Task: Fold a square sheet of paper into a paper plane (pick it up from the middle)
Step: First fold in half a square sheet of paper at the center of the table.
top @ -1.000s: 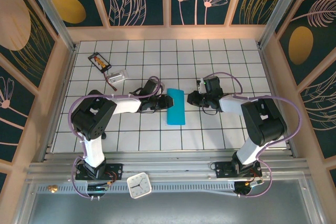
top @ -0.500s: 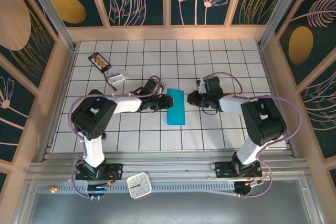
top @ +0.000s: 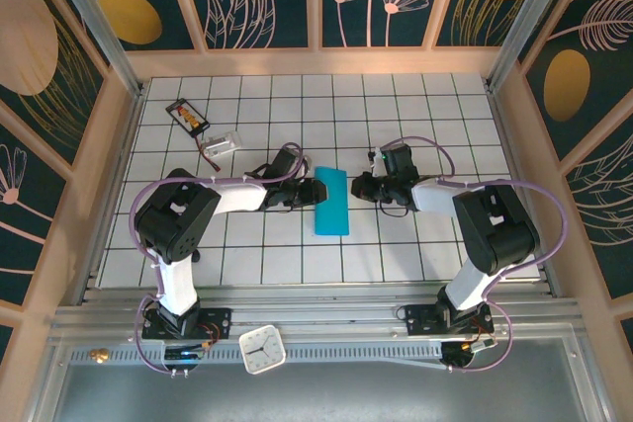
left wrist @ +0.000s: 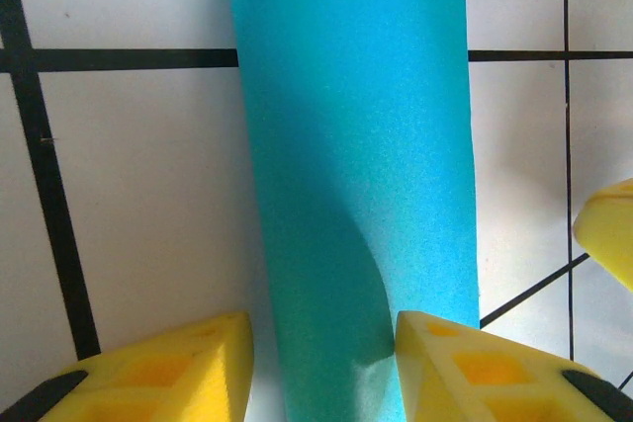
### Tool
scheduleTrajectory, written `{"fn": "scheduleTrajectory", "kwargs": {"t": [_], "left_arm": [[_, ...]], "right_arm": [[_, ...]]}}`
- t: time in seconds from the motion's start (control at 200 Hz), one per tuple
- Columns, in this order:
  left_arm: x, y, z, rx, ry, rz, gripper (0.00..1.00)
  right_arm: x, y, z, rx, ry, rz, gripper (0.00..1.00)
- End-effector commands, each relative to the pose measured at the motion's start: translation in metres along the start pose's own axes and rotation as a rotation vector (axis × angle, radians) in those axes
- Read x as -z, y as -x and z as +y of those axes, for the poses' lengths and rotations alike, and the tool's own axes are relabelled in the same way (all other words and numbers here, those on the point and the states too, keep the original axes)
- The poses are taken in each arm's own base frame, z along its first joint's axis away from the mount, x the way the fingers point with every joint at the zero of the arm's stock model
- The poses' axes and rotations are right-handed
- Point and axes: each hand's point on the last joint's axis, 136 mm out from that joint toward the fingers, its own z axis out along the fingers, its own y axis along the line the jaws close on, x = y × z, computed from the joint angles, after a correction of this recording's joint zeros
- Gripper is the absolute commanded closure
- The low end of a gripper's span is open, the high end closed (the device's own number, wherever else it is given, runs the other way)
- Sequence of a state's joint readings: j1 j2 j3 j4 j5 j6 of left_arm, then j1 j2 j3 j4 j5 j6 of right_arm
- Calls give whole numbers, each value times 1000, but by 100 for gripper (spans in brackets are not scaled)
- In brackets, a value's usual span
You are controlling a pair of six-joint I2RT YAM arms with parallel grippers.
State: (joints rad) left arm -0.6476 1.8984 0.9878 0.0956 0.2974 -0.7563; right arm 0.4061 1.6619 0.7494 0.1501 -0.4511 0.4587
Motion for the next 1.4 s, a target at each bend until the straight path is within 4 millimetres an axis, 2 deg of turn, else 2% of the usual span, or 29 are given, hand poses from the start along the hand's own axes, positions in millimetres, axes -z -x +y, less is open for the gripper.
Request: {"fn": "scheduleTrajectory", "kwargs": {"t": [0.0,0.51,0.781,1.391], "left_arm": [[-28,-35,51,25,150,89,56],[-31,-39,56,28,161,102,57],[-33,-41,59,29,168,108,57],[-34,-43,63,33,180,110,56]], "right_arm": [[-6,-1,7,-7,24,17,94],[-11,0,11,-7,36,26,96],[-17,-7,19,-10,70,58,99],[-21,-14,21,-12,78,79,100]]}}
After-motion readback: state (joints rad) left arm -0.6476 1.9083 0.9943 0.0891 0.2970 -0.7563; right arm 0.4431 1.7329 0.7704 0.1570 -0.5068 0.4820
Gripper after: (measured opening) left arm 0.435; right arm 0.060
